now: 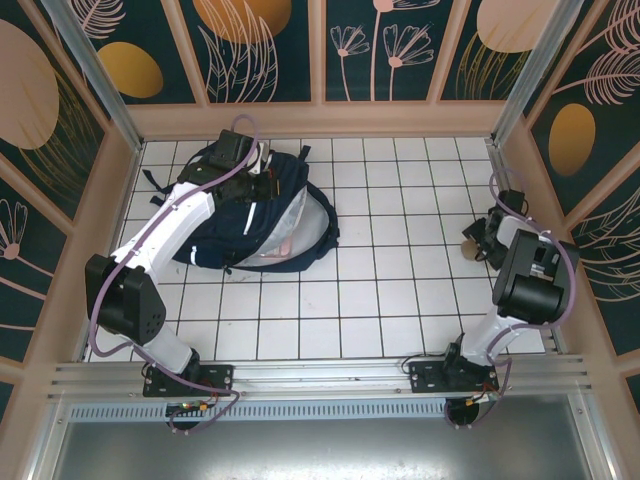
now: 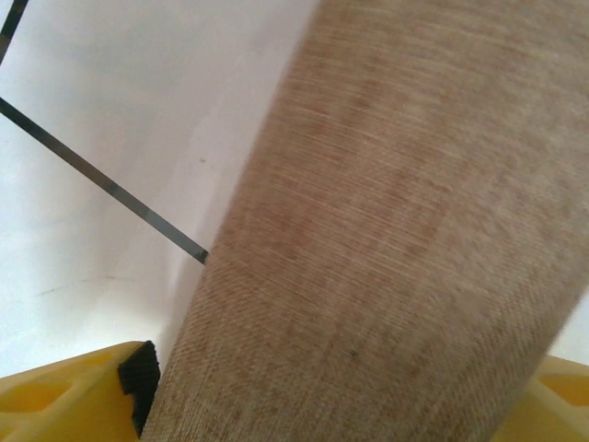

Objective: Pack books, pencil case, and school supplies into a backpack

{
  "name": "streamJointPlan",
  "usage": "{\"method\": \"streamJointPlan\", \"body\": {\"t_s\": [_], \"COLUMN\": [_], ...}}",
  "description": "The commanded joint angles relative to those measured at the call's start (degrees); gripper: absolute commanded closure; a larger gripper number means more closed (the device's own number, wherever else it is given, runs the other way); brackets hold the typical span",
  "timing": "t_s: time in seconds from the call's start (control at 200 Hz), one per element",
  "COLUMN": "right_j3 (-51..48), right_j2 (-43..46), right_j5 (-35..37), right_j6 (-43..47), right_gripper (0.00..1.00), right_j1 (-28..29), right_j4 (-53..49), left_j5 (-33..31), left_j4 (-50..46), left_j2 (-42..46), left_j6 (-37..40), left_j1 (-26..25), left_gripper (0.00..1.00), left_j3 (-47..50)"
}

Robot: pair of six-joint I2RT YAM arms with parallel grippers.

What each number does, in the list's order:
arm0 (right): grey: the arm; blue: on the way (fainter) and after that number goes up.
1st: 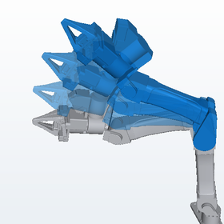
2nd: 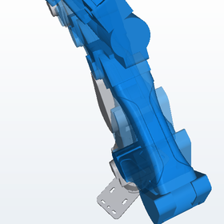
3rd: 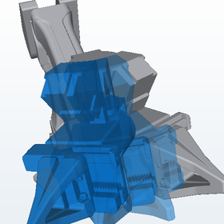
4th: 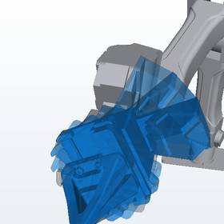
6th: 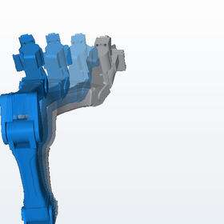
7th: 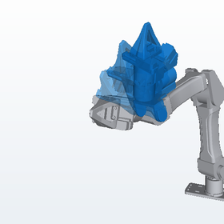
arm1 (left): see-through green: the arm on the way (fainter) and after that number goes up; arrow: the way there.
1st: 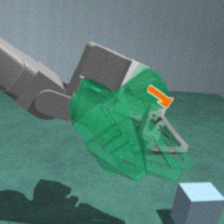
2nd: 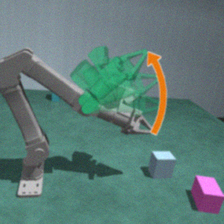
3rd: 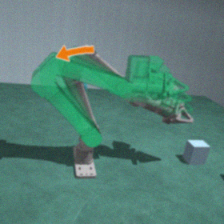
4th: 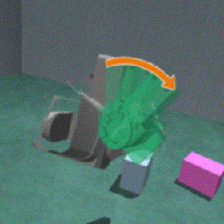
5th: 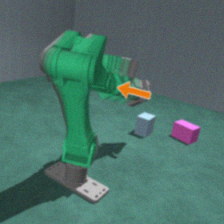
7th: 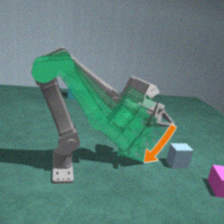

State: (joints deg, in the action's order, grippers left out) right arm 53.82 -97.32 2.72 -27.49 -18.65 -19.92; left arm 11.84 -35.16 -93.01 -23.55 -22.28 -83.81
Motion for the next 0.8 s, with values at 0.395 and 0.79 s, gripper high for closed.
{"method": "streamJointPlan", "body": {"t_s": [0.395, 0.79], "right_j3": [-1.28, 7.83], "right_j2": [5.77, 5.25], "right_j5": [-0.84, -3.31], "right_j6": [-1.33, -9.03], "right_gripper": [0.60, 0.59], "right_j1": [12.72, 40.76], "right_j4": [-0.15, -0.09], "left_j5": [0.13, -3.15], "left_j4": [5.25, 10.10], "left_j2": [4.18, 7.87], "left_j6": [-1.86, -7.17], "left_j1": [-0.57, -0.48], "left_gripper": [1.00, 1.00], "left_j3": [1.11, 2.34]}}
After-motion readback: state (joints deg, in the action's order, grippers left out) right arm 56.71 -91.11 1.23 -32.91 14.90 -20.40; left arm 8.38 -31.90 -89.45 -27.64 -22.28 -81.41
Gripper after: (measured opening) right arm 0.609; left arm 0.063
